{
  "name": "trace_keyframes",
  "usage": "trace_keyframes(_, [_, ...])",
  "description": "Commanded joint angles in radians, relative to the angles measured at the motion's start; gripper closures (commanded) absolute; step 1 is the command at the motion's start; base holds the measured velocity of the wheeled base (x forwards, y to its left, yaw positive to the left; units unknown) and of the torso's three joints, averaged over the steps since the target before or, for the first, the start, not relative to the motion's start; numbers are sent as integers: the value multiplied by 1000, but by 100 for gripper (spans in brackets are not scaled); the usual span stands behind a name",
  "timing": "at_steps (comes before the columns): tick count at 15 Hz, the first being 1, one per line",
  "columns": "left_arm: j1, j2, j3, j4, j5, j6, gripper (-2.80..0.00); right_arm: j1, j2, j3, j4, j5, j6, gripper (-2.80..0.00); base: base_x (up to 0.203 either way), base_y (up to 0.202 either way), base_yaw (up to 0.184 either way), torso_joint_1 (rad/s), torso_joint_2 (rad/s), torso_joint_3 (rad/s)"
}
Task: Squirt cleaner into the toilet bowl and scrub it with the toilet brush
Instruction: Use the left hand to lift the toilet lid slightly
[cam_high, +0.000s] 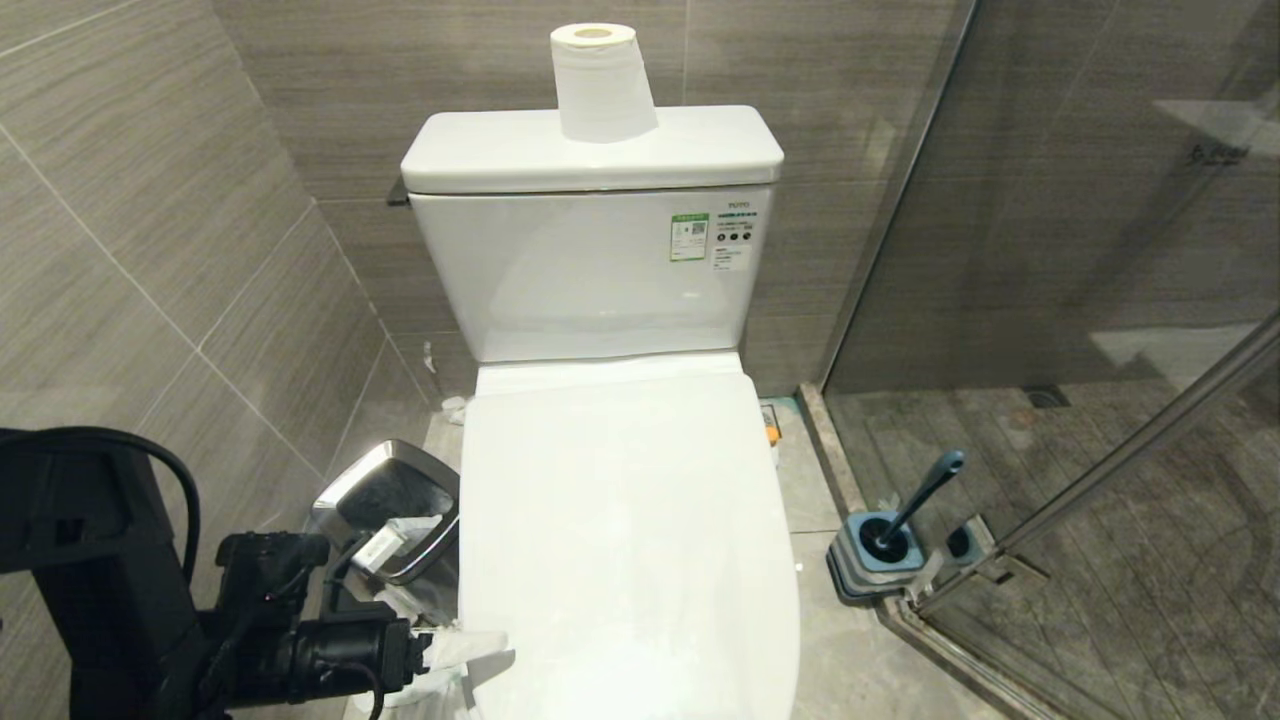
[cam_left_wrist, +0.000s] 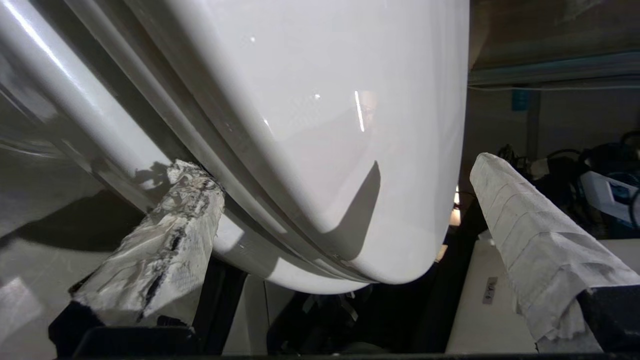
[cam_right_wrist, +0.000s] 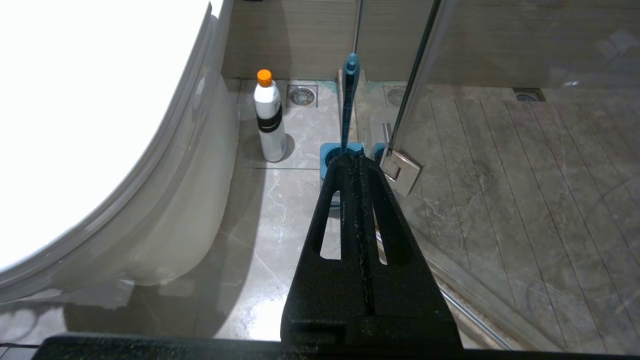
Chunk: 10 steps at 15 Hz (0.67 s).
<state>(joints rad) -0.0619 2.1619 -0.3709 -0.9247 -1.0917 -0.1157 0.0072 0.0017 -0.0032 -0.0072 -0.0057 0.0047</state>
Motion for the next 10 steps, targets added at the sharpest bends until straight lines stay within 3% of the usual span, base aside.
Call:
trace_keyframes(1, [-1,-13,4,-9,-44,-5,-280,0,1,0,0,0,0,0,0,0,0,0,0,0])
trace_keyframes(10, [4,-48,-3,-10,-144,-36,-280,0,1,0,0,0,0,0,0,0,0,0,0,0])
